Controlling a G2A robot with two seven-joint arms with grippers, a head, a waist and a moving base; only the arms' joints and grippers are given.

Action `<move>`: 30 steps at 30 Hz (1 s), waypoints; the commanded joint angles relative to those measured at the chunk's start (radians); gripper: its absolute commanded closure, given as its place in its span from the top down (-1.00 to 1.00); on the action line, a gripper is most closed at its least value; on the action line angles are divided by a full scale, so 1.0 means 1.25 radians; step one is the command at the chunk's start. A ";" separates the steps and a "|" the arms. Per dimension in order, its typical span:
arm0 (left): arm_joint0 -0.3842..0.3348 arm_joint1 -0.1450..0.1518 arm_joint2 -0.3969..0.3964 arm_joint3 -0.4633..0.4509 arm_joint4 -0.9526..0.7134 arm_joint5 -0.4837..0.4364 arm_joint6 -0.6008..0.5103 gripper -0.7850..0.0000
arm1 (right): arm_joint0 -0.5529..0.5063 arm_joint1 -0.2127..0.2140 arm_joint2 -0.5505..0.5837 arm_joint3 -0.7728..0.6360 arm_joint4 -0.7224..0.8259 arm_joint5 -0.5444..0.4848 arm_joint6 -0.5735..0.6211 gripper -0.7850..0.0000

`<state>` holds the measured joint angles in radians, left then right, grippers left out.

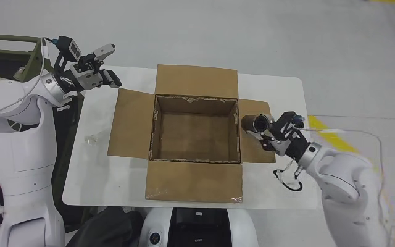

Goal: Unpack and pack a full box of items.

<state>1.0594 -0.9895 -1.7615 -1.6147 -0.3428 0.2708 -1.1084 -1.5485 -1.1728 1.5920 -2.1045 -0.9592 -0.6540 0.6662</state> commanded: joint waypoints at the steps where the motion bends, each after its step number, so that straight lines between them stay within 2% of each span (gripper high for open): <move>1: 0.000 0.000 0.000 0.000 0.000 0.000 0.000 1.00 | -0.025 0.004 0.028 -0.011 0.002 -0.003 -0.002 -1.00; 10: 0.000 0.000 0.000 0.000 0.000 0.000 0.000 1.00 | -0.130 0.017 0.141 -0.022 0.028 -0.010 -0.006 -1.00; 19: 0.000 0.000 0.000 0.000 0.000 0.000 0.000 1.00 | -0.195 0.025 0.221 0.028 0.054 -0.010 -0.042 -1.00; 30: 0.000 0.000 0.000 0.000 0.000 0.000 0.000 1.00 | -0.217 0.034 0.243 0.113 0.080 -0.008 -0.049 -1.00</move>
<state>1.0593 -0.9895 -1.7615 -1.6147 -0.3428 0.2708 -1.1084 -1.8204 -1.1313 1.8967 -1.9717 -0.8589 -0.6656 0.6042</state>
